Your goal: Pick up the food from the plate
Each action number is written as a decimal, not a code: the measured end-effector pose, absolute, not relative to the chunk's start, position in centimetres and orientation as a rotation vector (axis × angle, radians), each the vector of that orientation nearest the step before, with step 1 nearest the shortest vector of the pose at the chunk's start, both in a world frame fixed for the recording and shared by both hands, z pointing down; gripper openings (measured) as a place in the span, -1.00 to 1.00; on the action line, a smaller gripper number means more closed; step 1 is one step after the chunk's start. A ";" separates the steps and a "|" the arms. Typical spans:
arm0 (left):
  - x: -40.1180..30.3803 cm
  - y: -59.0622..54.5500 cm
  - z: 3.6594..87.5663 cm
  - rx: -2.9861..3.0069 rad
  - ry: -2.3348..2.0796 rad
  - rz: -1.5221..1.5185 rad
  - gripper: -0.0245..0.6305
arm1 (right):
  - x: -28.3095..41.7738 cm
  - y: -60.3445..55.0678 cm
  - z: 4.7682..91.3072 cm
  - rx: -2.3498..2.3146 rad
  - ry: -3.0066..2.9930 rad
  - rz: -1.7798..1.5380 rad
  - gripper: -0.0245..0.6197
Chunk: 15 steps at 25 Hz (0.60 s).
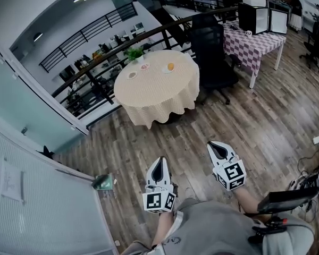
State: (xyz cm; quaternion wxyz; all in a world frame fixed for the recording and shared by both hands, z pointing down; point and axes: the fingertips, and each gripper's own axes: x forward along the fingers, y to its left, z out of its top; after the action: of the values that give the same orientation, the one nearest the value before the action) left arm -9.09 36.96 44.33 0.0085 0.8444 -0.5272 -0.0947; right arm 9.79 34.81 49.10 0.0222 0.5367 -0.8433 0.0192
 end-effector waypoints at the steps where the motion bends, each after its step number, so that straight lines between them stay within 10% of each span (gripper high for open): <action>1: -9.6 36.3 44.2 2.639 -1.644 -0.300 -0.90 | 9.4 34.2 49.3 1.655 -2.608 0.068 -0.88; 15: -14.9 26.0 46.3 2.644 -1.532 -0.296 -0.90 | 3.8 24.4 49.8 1.665 -2.540 0.044 -0.88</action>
State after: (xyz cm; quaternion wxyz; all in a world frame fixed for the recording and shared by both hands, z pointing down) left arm -14.89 26.03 46.33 0.0358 0.8606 -0.4988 -0.0964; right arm 3.78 24.37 49.79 0.0523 0.5474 -0.8351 0.0146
